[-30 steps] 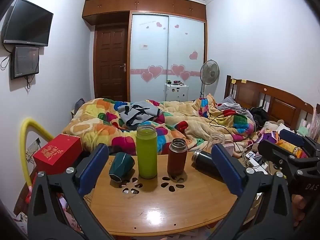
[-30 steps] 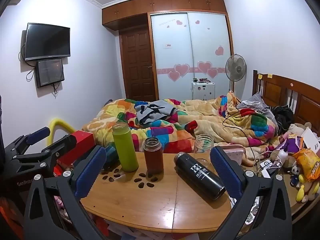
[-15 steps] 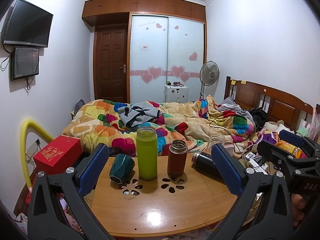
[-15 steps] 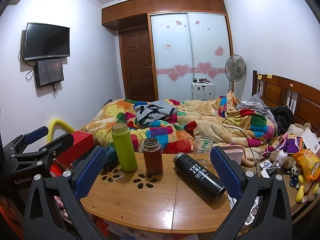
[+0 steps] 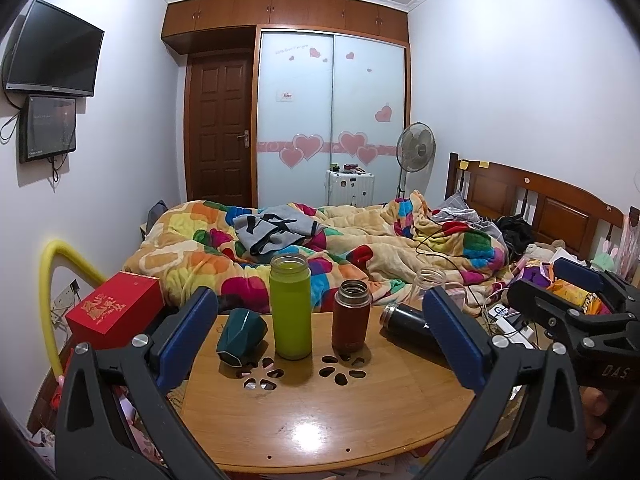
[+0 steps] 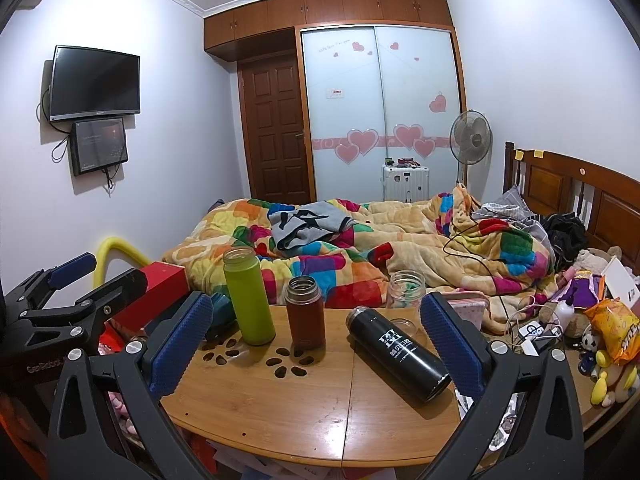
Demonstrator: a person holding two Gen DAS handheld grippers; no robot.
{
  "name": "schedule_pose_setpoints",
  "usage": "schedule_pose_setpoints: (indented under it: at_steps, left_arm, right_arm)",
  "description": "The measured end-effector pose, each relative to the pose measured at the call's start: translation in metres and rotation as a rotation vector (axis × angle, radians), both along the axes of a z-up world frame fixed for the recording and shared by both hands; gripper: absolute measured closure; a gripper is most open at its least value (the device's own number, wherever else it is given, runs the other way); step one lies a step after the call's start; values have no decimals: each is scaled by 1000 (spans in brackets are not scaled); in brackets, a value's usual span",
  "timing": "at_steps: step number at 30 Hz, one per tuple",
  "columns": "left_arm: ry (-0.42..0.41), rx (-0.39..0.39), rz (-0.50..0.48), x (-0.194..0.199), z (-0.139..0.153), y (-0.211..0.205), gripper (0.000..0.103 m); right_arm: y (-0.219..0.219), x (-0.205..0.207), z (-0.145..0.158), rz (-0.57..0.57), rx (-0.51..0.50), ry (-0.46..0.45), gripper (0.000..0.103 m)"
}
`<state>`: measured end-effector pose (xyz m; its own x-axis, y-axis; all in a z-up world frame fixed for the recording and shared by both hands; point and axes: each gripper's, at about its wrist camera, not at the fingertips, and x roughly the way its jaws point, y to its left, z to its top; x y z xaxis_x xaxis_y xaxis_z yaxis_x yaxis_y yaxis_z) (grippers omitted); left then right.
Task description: Flip cup upside down
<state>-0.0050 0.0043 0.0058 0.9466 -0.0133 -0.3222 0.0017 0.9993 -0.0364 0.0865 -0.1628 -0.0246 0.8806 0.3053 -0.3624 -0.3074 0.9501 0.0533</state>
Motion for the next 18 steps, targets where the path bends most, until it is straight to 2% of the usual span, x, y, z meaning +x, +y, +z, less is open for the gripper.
schedule_pose_setpoints:
  at_steps: [15, 18]
  left_arm:
    - [-4, -2, -5, -3, 1, -4, 0]
    - [-5, 1, -5, -4, 2, -6, 0]
  right_arm:
    - [0, 0, 1, 1, -1, -5, 0]
    - [-4, -2, 10, 3, -2, -9, 0]
